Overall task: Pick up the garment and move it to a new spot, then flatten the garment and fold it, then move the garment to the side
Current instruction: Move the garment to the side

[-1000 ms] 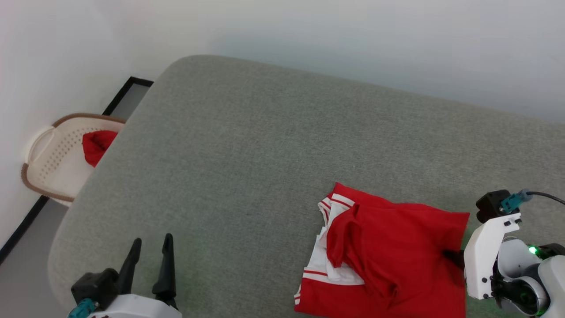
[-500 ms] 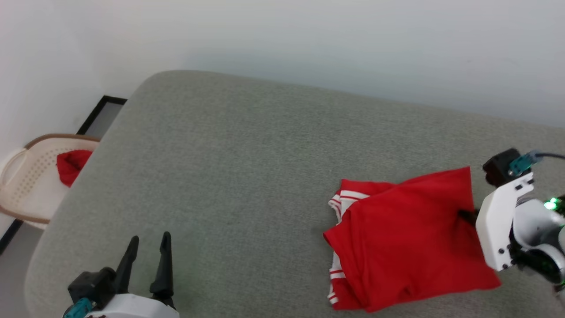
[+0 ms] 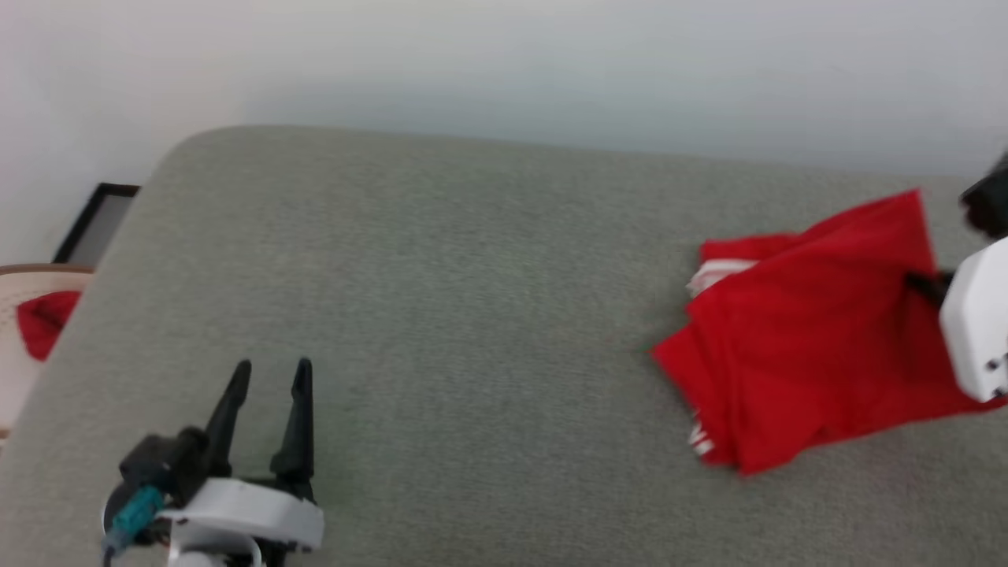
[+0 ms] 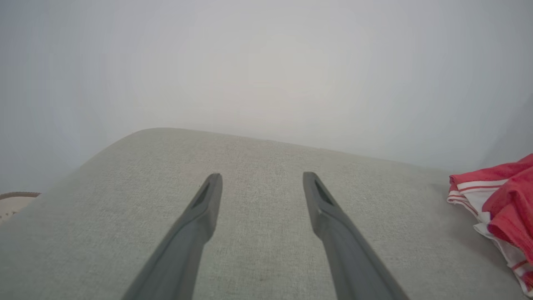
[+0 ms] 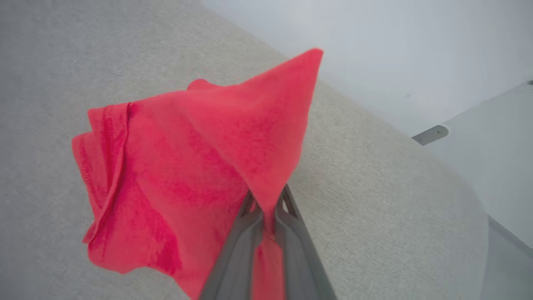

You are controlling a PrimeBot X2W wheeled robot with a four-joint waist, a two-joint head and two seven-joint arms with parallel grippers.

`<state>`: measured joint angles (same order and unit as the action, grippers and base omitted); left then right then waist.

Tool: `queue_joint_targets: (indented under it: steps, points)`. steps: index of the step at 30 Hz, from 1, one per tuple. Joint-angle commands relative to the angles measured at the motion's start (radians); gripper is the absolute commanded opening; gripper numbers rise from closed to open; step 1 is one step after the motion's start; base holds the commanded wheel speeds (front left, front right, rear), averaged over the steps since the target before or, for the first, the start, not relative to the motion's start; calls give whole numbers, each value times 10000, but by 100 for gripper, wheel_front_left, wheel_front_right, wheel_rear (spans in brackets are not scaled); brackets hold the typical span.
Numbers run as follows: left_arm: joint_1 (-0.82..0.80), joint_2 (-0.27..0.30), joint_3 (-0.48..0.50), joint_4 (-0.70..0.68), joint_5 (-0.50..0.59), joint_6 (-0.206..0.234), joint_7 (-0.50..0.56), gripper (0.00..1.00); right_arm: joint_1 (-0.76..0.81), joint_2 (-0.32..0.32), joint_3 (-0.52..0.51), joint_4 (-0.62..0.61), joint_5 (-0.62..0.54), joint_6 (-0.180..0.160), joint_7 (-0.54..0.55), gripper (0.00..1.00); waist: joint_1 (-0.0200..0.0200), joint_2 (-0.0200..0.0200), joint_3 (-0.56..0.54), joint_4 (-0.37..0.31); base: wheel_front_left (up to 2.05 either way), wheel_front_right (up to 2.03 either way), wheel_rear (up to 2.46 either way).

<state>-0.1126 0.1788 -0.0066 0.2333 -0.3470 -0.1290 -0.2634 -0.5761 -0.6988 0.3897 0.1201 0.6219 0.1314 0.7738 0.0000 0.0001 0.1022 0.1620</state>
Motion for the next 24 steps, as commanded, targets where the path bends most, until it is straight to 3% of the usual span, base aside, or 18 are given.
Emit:
queue_joint_targets:
  steps: [1,14,24]
  points:
    - [-275,102,-5,-100,79,-20,-3,100,-320,-245,114,-49,68,-13,-224,0,0,-1,518,-578,0,0,0]
    - [-1491,420,-491,-632,304,-20,-3,100,-2114,-2053,1134,1445,-239,-15,-2696,0,0,-1,1885,-1817,0,0,0]
    - [-2070,693,-829,-707,280,-20,-3,100,-3118,-2663,1724,3150,-720,-15,-4157,0,0,-1,2757,-2128,0,0,0]
